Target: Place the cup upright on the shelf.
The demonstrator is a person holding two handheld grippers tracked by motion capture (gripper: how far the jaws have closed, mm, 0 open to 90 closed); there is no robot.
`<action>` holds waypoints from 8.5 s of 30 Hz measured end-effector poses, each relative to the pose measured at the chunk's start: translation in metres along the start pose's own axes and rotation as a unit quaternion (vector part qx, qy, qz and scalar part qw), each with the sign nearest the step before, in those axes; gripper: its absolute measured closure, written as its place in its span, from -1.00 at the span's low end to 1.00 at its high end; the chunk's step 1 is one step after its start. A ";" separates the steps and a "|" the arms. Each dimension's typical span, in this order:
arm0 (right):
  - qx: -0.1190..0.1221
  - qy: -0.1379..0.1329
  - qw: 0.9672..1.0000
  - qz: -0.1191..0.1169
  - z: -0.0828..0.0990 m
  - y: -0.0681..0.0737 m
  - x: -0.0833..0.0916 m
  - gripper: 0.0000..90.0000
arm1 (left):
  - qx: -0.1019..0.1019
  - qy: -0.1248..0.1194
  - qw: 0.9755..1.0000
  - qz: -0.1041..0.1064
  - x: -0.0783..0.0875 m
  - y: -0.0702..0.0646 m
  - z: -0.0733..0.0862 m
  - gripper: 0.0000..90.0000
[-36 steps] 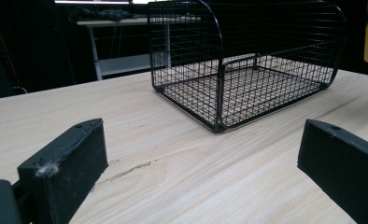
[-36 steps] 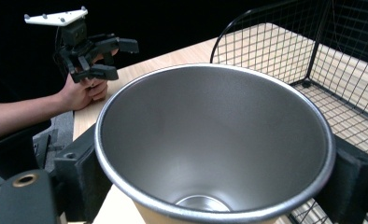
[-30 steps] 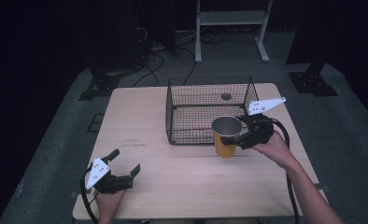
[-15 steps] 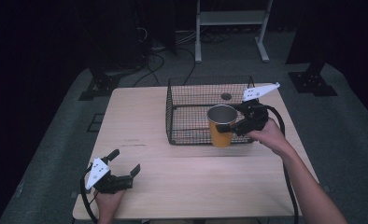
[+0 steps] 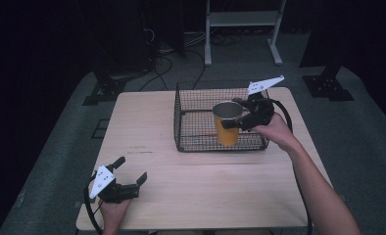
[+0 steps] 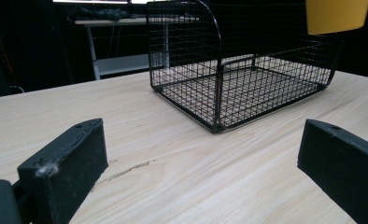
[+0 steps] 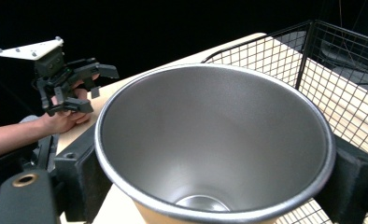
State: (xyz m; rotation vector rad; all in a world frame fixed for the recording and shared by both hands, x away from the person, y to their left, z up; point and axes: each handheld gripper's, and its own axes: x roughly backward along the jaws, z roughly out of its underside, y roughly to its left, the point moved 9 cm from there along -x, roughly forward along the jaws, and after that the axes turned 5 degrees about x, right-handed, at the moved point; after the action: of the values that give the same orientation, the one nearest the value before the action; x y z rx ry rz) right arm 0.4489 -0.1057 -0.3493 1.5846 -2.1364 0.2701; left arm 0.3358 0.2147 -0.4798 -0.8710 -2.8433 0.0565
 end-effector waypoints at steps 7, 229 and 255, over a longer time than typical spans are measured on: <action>-0.009 -0.002 1.000 0.004 -0.004 -0.011 -0.005 -0.73 | 0.003 -0.002 1.000 0.000 0.000 0.000 0.000 -0.98; -0.018 -0.047 0.999 0.015 0.064 0.012 0.034 -1.00 | -0.003 0.003 1.000 -0.004 -0.001 -0.001 0.001 -0.98; -0.036 -0.042 0.998 0.022 0.104 0.026 0.050 -1.00 | -0.004 0.004 1.000 -0.004 -0.001 -0.001 0.001 -0.98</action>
State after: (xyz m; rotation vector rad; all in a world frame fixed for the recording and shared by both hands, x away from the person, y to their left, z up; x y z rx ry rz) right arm 0.3871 -0.1839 -0.4139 1.5347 -2.2205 0.1419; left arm 0.3360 0.2129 -0.4809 -0.8583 -2.8423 0.0420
